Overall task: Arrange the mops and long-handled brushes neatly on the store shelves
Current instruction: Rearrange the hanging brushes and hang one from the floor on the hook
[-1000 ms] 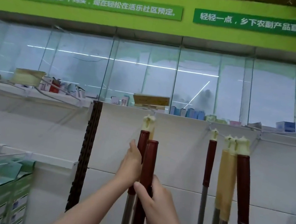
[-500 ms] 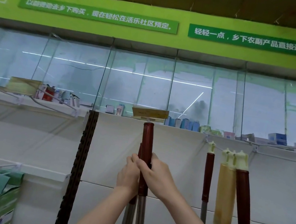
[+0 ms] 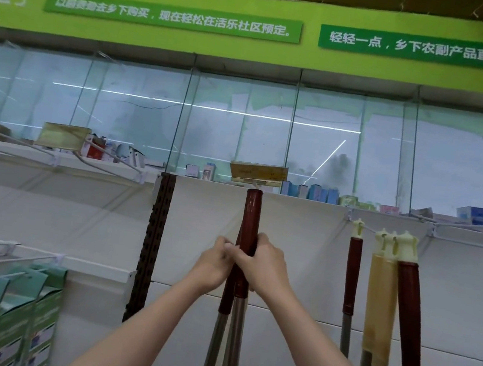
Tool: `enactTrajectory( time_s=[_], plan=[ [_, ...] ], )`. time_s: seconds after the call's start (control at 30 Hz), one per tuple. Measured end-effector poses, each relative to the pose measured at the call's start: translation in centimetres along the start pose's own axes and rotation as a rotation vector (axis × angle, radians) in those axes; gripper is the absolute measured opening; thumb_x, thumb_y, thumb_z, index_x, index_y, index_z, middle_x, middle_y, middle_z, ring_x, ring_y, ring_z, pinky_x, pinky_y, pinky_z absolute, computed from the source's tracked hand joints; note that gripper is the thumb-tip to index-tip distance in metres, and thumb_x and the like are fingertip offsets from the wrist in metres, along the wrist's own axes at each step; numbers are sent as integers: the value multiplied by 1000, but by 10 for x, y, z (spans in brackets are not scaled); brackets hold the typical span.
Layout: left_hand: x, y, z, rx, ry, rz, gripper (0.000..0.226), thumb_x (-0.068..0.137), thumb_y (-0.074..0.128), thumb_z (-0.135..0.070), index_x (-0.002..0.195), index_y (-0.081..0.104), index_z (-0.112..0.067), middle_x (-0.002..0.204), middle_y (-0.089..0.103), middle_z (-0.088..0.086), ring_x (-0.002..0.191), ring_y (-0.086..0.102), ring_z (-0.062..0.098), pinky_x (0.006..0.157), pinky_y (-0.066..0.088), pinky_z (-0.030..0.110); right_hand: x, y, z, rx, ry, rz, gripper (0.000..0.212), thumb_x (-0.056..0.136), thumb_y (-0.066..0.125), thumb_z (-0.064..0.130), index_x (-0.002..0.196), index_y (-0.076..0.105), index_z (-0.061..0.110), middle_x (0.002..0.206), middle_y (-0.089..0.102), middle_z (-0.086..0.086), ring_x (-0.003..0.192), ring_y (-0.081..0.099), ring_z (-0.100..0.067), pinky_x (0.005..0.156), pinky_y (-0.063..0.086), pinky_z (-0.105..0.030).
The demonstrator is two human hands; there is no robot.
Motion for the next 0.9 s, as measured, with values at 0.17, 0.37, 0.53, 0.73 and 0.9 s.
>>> enactTrajectory(
  time_s=[0.17, 0.37, 0.53, 0.73, 0.9],
  plan=[
    [5, -25, -13, -193, 41, -208, 28, 98, 33, -30, 109, 53, -13, 117, 49, 8, 102, 50, 18, 96, 42, 33, 4, -6, -2, 9, 62, -33, 63, 72, 55, 71, 112, 57, 22, 102, 67, -4, 100, 62, -27, 83, 52, -38],
    [0, -26, -33, -485, 21, -141, 30, 101, 29, -22, 106, 56, -11, 102, 63, 5, 103, 58, 20, 89, 46, 32, 4, -9, 10, 137, 3, 2, 58, 71, 52, 73, 106, 58, 27, 97, 67, -6, 94, 64, -27, 79, 56, -43],
    [-3, -26, -36, -520, 59, -70, 34, 99, 35, -26, 119, 57, -8, 114, 64, 14, 107, 60, 24, 88, 50, 30, -12, -11, 6, 446, 5, 221, 18, 85, 62, 40, 91, 61, 23, 76, 66, -7, 43, 52, -5, 39, 34, -15],
    [-14, -20, -52, -581, 132, 62, 33, 97, 43, -21, 128, 50, -15, 110, 62, 8, 101, 62, 21, 86, 53, 30, -35, 18, -28, 593, 83, 481, 19, 91, 54, 32, 92, 65, 16, 77, 73, -1, 67, 45, -24, 54, 29, -26],
    [-27, -12, -56, -586, 184, 131, 34, 93, 50, -9, 126, 52, -11, 106, 62, 12, 91, 67, 18, 83, 56, 31, -47, 35, -41, 629, 116, 553, 19, 86, 55, 25, 93, 72, 20, 77, 61, 3, 66, 43, -18, 58, 28, -26]
  ],
)
Point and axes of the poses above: each hand's wrist, its own x-axis towards the middle knuckle, its own y-axis out of the palm, z = x × y, the point moved 7 cm from there along x, towards the middle knuckle
